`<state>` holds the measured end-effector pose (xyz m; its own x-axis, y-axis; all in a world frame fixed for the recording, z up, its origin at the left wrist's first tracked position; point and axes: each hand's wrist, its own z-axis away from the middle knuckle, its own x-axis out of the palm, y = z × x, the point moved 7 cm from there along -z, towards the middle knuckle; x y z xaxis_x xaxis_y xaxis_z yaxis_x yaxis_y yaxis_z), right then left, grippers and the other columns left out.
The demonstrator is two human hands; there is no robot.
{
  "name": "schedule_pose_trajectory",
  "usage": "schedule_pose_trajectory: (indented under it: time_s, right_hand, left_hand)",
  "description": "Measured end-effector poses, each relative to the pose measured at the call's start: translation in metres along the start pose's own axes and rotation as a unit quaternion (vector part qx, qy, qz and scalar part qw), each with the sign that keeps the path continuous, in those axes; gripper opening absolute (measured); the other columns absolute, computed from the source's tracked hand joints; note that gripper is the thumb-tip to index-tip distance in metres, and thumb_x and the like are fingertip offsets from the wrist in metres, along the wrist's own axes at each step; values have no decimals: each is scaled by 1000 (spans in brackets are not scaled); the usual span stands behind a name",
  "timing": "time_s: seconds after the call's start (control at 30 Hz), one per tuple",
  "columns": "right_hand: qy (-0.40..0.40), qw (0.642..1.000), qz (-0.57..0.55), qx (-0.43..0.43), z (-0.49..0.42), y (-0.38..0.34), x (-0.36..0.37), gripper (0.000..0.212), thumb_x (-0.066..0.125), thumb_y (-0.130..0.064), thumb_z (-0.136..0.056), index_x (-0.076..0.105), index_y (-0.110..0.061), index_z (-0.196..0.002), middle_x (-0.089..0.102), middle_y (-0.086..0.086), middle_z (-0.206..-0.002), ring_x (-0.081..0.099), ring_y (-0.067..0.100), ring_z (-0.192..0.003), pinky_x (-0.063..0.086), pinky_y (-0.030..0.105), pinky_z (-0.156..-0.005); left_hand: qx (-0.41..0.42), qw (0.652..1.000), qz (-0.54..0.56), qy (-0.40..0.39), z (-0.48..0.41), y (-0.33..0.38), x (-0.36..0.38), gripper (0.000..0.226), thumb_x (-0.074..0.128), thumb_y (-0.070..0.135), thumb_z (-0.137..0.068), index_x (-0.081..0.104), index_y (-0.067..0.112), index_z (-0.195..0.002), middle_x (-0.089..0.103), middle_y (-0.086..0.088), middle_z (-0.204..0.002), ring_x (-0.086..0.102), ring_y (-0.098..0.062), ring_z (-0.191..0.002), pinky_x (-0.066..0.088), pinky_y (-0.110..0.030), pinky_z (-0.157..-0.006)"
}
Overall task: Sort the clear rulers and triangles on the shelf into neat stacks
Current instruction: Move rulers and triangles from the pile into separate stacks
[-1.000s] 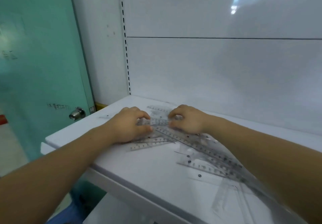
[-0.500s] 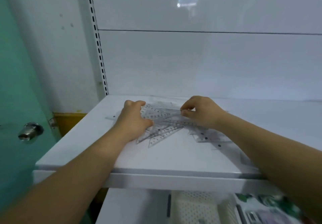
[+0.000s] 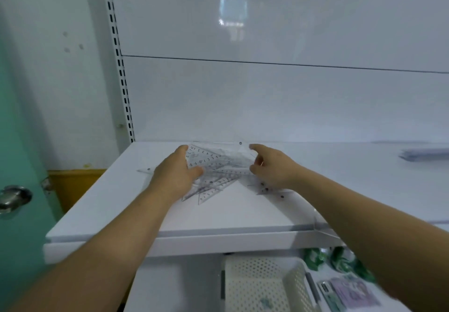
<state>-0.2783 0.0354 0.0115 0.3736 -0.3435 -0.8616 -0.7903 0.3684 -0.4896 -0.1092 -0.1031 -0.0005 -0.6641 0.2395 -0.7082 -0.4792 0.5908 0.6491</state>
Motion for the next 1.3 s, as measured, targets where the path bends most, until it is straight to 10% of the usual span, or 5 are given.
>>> schedule_pose_trajectory:
  time_s: [0.3,0.5,0.73,0.97,1.3]
  right_hand:
    - [57,997,-22,-47,12,-11,-21,27,37,-21,-100,47,-29,-124,65,5,-96,65,22,-75,49,29,-65]
    - [41,991,123,-44,30,1,-25,47,26,-33,-103,23,-25,-149,48,8,-128,46,25,-117,33,28,-95]
    - [78,990,114,21,72,40,-57,56,42,-32,-99,21,-22,-150,44,0,-132,45,14,-104,32,24,-91]
    - [166,981,76,68,138,101,-116,56,57,-33,-92,36,-24,-144,49,-7,-111,49,11,-91,35,22,-84]
    - [241,947,91,191,321,257,-233,55,55,-37,-93,33,-27,-143,54,-2,-127,48,11,-95,44,28,-85]
  left_hand:
    - [50,998,23,27,3,11,-6,69,64,37,-86,28,33,-144,47,5,-81,52,-22,-81,47,-38,-82]
    - [57,998,24,19,3,17,-9,69,62,40,-86,28,36,-145,53,3,-86,55,-21,-86,48,-42,-86]
    - [62,996,65,-27,19,54,-1,70,63,45,-84,30,31,-144,54,-3,-116,54,-24,-107,45,-37,-95]
    - [140,981,92,-99,66,144,58,66,69,28,-80,37,30,-139,51,6,-85,53,-10,-74,41,-25,-63]
    - [218,955,101,-175,157,331,212,69,68,33,-80,37,25,-141,53,1,-114,50,-13,-92,39,-26,-80]
